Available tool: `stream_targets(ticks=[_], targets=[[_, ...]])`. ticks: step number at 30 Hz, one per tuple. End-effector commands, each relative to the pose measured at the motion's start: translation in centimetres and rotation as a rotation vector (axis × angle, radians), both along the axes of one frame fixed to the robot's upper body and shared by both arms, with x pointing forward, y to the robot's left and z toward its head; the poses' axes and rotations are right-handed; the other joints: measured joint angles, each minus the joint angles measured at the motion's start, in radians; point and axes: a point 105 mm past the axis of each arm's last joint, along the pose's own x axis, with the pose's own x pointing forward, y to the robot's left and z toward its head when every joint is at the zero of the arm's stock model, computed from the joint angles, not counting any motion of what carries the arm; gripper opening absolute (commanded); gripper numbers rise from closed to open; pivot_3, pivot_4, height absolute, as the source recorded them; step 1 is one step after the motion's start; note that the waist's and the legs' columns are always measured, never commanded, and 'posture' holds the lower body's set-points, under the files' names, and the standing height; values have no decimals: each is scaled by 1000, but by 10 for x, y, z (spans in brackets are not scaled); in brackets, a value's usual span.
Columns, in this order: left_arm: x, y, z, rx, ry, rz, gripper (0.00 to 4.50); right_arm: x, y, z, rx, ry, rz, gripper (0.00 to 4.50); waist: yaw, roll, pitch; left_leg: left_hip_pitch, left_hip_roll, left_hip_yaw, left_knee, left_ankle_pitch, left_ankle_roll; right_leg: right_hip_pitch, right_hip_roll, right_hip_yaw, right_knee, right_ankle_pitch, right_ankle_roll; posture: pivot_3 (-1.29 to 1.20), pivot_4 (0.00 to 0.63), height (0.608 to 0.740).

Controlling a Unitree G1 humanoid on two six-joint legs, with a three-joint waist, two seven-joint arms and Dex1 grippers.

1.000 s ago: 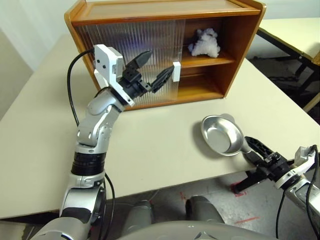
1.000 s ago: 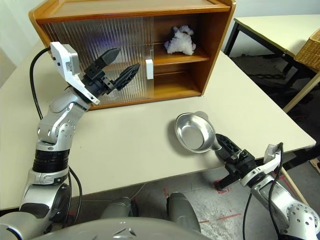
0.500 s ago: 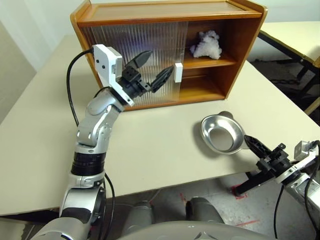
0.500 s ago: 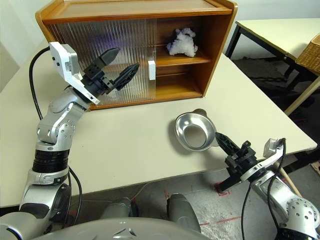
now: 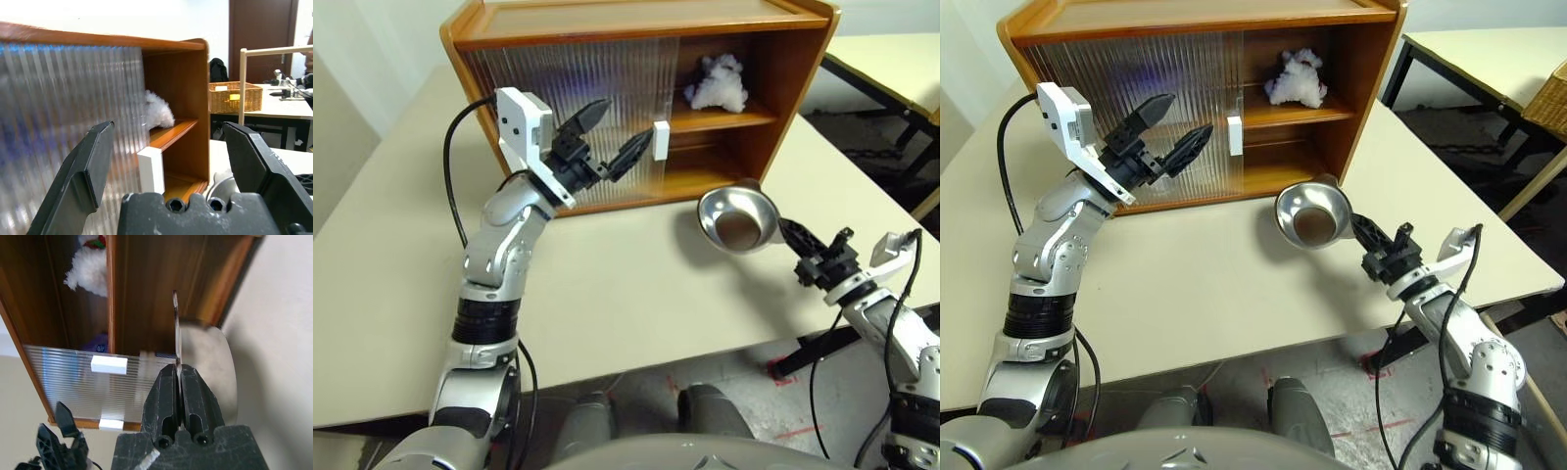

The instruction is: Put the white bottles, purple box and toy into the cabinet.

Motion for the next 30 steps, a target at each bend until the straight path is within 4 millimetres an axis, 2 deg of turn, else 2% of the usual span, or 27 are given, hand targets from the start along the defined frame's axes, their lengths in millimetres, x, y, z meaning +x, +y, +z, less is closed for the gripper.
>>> stream_targets(ticks=[1, 13, 20, 24, 30], targets=[[2, 3, 1, 13, -5, 19, 4500, 9, -3, -4, 32, 14, -28, 4, 1, 0, 0, 0, 0, 0, 0, -1, 1, 0, 0, 0, 0, -1, 0, -40, 0, 740], [-1, 9, 3, 21, -11, 40, 4500, 49, 0, 2, 125, -27, -87, 4, 1, 0, 0, 1, -1, 0, -2, -2, 3, 0, 0, 1, -1, -1, 0, 7, 0, 740], [-3, 11, 4, 24, -15, 54, 4500, 73, 13, 17, 163, -64, -81, 4, 5, 0, 0, 1, -1, 0, -2, -2, 3, 0, 0, 1, 0, 0, -1, 29, 0, 740], [-4, 13, 4, 26, -15, 62, 4500, 87, 30, 36, 173, -87, -82, 4, 9, 0, 0, 1, -1, 0, -2, -2, 3, 0, 0, 1, 0, 1, -3, 43, 0, 740], [-5, 16, 5, 29, -17, 74, 4500, 100, 49, 49, 167, -87, -105, 4, 26, 0, 0, 1, 0, 0, -2, -2, 3, -1, 0, 0, 2, 1, -3, 61, 0, 740]])
